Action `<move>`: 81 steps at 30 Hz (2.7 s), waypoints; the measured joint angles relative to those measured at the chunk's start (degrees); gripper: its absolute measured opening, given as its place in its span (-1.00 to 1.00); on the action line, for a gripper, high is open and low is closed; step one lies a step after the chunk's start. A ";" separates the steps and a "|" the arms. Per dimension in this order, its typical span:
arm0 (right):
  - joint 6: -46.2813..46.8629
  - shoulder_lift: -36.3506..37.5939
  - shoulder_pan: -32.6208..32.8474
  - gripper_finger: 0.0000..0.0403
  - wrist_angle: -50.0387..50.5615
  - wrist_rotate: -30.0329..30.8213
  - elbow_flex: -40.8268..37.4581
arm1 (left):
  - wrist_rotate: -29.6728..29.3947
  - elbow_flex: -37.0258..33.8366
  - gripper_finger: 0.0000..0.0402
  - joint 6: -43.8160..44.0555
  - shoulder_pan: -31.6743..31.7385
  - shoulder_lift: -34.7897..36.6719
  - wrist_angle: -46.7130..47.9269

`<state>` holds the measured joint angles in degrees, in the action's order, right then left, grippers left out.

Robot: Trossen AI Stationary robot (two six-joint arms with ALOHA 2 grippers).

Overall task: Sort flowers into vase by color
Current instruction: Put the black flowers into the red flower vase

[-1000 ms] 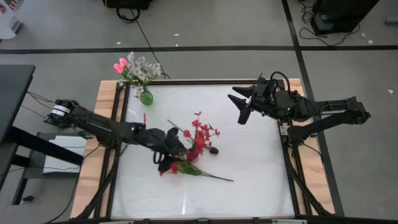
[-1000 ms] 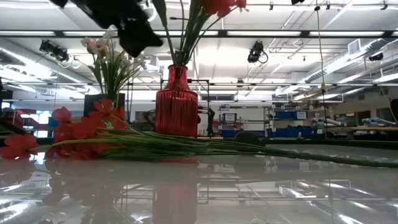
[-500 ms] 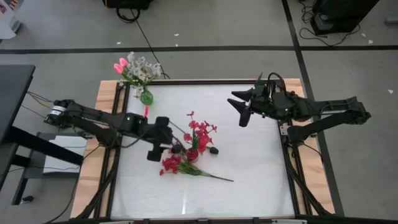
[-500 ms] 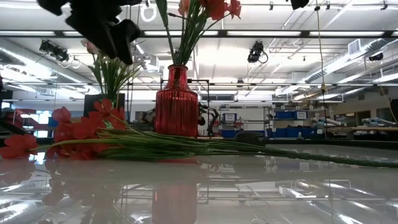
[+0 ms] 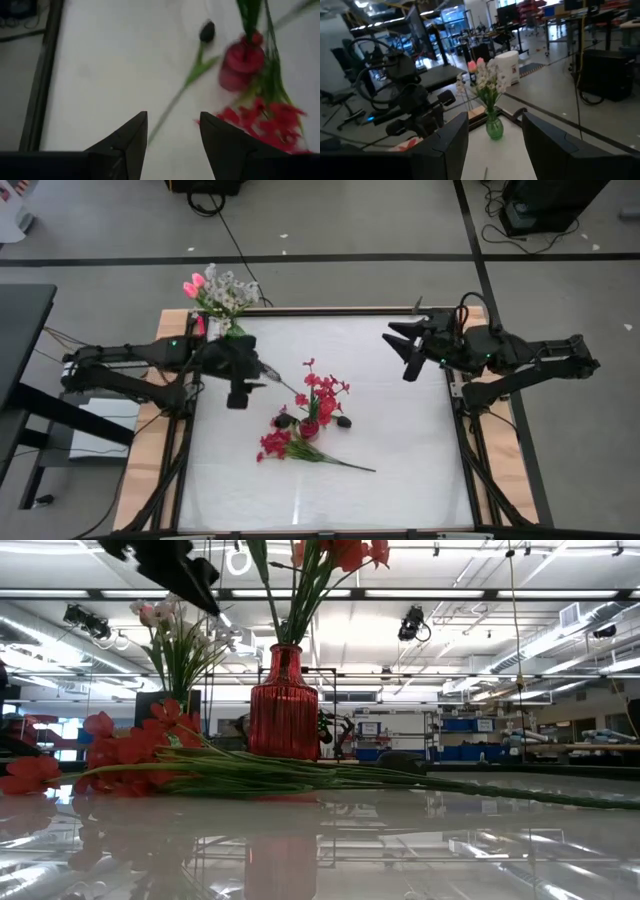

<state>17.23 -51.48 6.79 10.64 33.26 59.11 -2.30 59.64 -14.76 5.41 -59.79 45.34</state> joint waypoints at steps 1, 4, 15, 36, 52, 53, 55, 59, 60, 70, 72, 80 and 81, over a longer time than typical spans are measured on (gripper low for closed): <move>0.17 0.16 0.00 -0.04 0.06 0.30 0.00 | 1.15 0.00 -0.08 -1.37 1.57 -0.57 -1.66; 0.37 0.17 0.00 -0.04 0.10 0.75 0.00 | 5.56 0.00 -0.08 -6.18 7.33 -2.98 -5.52; 6.23 0.17 1.17 -0.04 2.41 0.91 0.02 | 26.07 -0.02 -0.08 -21.23 19.52 -20.13 -11.98; 17.06 0.12 2.25 -0.04 6.27 3.36 0.02 | 27.51 -0.04 -0.08 -32.50 9.52 -42.78 -21.91; 18.87 0.01 2.25 -0.04 6.21 2.95 0.02 | 21.25 0.07 -0.55 -31.07 8.81 -46.86 -27.06; 18.79 0.01 2.25 -0.04 6.22 2.95 0.02 | 21.10 0.07 -0.64 -30.93 8.81 -46.87 -27.14; 18.75 0.01 2.25 -0.04 6.22 2.95 0.02 | 20.80 0.09 -0.84 -29.92 8.83 -46.88 -27.29; 18.69 0.01 2.25 -0.04 6.25 2.68 0.02 | 20.49 0.09 -0.96 -25.78 8.81 -46.81 -27.39; 18.72 0.01 2.25 -0.04 6.24 2.51 0.02 | 20.00 0.05 -0.97 -23.53 8.81 -46.44 -27.39; 20.51 0.01 2.25 -0.04 6.66 1.18 0.02 | 16.52 -0.13 -0.99 -5.58 12.34 -36.67 -31.52; 20.44 -0.24 2.25 -0.04 6.88 1.05 0.02 | 16.72 -0.15 -0.99 -2.25 13.77 -33.90 -32.31; 22.72 -4.34 2.23 -0.04 6.54 -1.55 0.02 | 17.01 -0.07 -1.00 13.67 16.66 -23.72 -42.80; 24.33 -5.22 2.08 -0.04 6.04 -1.63 0.02 | 16.16 -0.07 -1.00 15.61 16.66 -22.88 -44.82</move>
<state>41.56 -56.70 8.87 16.67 31.63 59.13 13.86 59.57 0.86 22.06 -82.68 0.53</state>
